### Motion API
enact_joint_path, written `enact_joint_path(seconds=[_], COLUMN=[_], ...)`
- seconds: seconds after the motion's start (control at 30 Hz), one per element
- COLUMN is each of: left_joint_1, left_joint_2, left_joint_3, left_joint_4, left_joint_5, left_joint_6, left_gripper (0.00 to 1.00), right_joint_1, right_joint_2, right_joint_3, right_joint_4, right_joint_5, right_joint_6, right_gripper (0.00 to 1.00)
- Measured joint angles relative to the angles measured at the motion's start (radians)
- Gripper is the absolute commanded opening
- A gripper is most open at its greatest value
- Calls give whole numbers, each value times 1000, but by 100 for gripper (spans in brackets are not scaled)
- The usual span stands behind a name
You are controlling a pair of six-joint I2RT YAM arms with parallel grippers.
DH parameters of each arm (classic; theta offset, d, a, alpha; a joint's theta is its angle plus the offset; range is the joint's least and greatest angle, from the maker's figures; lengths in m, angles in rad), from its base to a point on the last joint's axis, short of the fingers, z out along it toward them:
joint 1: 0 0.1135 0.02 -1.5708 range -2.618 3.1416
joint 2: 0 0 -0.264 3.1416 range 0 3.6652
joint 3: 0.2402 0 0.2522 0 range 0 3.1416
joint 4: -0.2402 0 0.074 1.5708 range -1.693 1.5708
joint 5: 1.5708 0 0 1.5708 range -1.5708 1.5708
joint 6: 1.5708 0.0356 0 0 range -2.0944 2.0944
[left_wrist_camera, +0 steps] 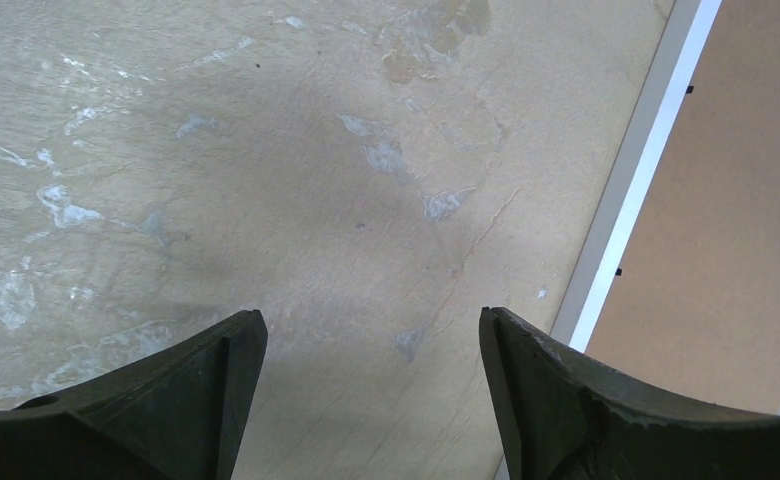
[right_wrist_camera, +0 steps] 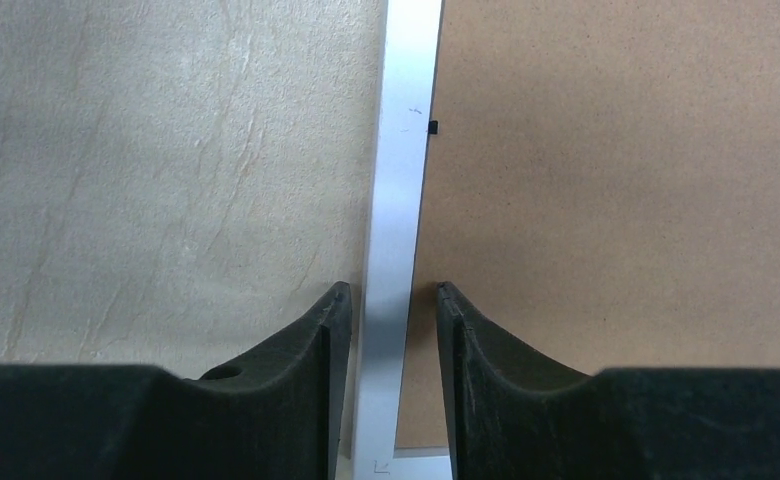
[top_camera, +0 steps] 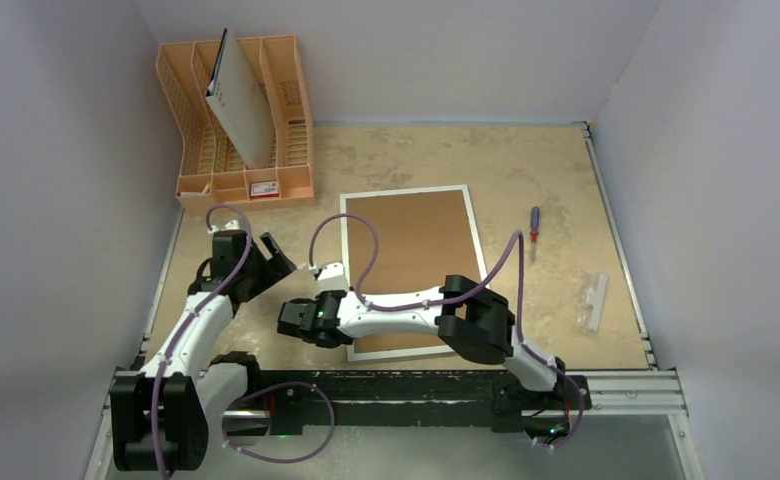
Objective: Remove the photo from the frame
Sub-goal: Turn over the photo frame at the center of the board.
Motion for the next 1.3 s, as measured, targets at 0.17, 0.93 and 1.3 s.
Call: enact_joint_path(seconds=[0.17,0.93,1.3], left_joint_1=[10,20,21], left_joint_2=[0,51,214], left_joint_3=[0,-42,-172], left_joint_4=[0,80,543], left_joint_5=[0,82,439], left_joint_6=[0,-10,-66], left_gripper=[82,82,81], right_joint_1=[11,21,25], right_joint_2=[42,42,-62], right_joint_3=[55,64,-69], right_joint_4=[-57,-64,41], right_joint_5=[29,51,23], right_joint_6=[4,23,34], right_gripper=[34,0,0])
